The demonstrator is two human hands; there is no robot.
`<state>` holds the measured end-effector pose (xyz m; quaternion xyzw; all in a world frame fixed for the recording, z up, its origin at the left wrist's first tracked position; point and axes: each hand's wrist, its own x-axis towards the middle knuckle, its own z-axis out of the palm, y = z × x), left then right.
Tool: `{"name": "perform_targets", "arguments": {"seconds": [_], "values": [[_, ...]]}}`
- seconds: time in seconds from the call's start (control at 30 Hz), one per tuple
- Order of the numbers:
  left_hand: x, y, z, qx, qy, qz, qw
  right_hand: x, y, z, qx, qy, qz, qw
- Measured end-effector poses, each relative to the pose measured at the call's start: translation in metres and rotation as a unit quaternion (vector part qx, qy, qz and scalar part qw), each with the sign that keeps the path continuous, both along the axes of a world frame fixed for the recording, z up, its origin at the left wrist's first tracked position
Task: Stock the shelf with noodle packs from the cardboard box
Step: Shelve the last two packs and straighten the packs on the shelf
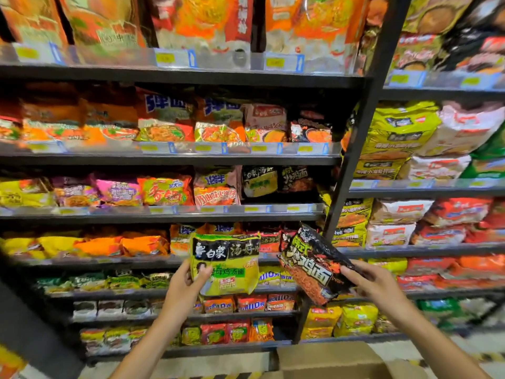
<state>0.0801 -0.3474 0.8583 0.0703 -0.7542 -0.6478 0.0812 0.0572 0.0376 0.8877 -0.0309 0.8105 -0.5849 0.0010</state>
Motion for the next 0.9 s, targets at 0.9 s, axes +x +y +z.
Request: {"name": "perform_targets", "arguments": {"seconds": [0.9], "values": [[-0.255,0.078,0.039,0.038,0.037,0.002,0.999,-0.098,0.026,-0.02,-0.065,0.003,-0.028,0.997]]}}
